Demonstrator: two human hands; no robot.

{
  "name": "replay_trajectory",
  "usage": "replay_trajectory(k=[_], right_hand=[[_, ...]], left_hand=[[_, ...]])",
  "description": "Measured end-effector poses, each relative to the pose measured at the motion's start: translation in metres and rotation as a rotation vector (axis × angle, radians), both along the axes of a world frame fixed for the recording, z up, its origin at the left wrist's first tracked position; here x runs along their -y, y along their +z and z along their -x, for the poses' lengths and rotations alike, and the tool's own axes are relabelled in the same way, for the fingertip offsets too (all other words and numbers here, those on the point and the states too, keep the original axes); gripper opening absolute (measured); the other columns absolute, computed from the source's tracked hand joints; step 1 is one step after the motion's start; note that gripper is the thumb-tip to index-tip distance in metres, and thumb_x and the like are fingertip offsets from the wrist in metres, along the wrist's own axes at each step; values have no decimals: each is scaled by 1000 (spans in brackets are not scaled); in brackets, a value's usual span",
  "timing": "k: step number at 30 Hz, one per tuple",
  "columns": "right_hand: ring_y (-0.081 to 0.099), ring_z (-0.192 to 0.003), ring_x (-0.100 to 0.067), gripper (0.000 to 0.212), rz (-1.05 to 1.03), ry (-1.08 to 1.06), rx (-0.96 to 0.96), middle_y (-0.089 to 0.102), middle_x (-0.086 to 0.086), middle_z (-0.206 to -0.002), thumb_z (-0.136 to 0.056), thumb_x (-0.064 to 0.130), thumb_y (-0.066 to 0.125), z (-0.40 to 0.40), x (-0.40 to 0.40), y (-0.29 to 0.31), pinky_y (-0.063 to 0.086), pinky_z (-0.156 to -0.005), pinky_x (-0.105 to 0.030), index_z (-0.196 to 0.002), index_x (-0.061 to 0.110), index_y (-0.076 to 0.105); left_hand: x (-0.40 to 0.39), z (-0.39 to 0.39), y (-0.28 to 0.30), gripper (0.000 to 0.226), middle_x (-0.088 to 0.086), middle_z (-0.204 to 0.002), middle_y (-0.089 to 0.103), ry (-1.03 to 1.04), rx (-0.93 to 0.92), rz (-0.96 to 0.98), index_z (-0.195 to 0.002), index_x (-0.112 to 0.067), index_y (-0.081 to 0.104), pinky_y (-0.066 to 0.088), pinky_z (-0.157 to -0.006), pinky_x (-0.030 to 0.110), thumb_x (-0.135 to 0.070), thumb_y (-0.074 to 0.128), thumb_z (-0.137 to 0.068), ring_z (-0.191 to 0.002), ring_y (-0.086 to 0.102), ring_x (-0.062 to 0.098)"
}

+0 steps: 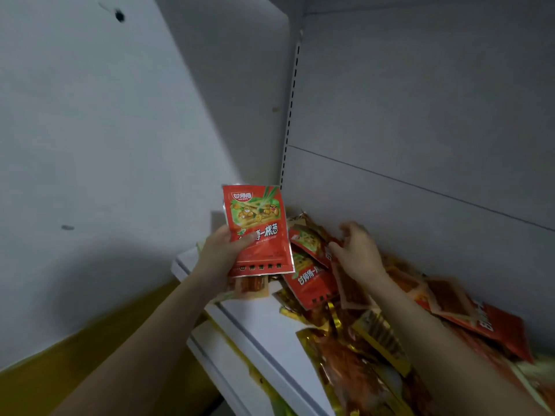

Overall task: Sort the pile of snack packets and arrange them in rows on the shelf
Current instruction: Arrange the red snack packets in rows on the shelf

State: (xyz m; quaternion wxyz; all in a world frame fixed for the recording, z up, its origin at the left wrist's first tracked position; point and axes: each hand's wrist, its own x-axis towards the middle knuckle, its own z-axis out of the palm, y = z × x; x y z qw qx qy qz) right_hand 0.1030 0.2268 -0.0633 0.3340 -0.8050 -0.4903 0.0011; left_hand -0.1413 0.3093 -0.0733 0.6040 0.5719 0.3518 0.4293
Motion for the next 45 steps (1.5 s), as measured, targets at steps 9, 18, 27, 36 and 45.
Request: replay_trajectory(k=[9, 18, 27, 36, 45], right_hand=[[65, -104, -32, 23, 56, -54, 64, 70, -13, -111, -98, 22, 53, -33, -64, -8, 49, -81, -35, -109, 9, 69], [71, -85, -16, 23, -411, -86, -622, 71, 1, -97, -106, 16, 42, -29, -40, 68, 58, -76, -39, -98, 21, 62], [68, -84, -15, 21, -385, -53, -506, 70, -2, -98, -106, 17, 43, -36, 19, 108, 51, -64, -30, -103, 11, 63], [69, -82, -18, 15, -262, 77, -558, 70, -1, -96, -104, 17, 48, -5, 17, 99, 55, -65, -31, -108, 14, 62], [68, -81, -31, 13, -114, 27, -449, 66, -10, -102, -102, 19, 49, 5, -11, 61, 61, -69, -47, -108, 11, 58]], left_hand=[[-71, -29, 0, 25, 2, -92, 79, -105, 42, 105, -116, -17, 63, 61, -62, 30, -20, 70, -92, -76, 77, 24], [-84, -57, 8, 89, -3, -121, 66, -139, 185, 91, -152, -48, 19, 62, -71, 46, -11, 71, -91, -92, 76, 24], [-44, -59, 42, 26, -1, -110, 70, -171, 71, -21, -117, -39, 69, 63, -75, 40, -21, 61, -99, -84, 76, 18], [2, -74, 41, 40, 3, -106, 77, -337, 146, 17, -124, -30, 63, 59, -85, 47, -38, 71, -86, -94, 75, 27], [-24, -36, 35, 47, 4, -107, 77, -92, 261, 26, -130, -22, 59, 62, -77, 45, -15, 76, -86, -92, 76, 28]])
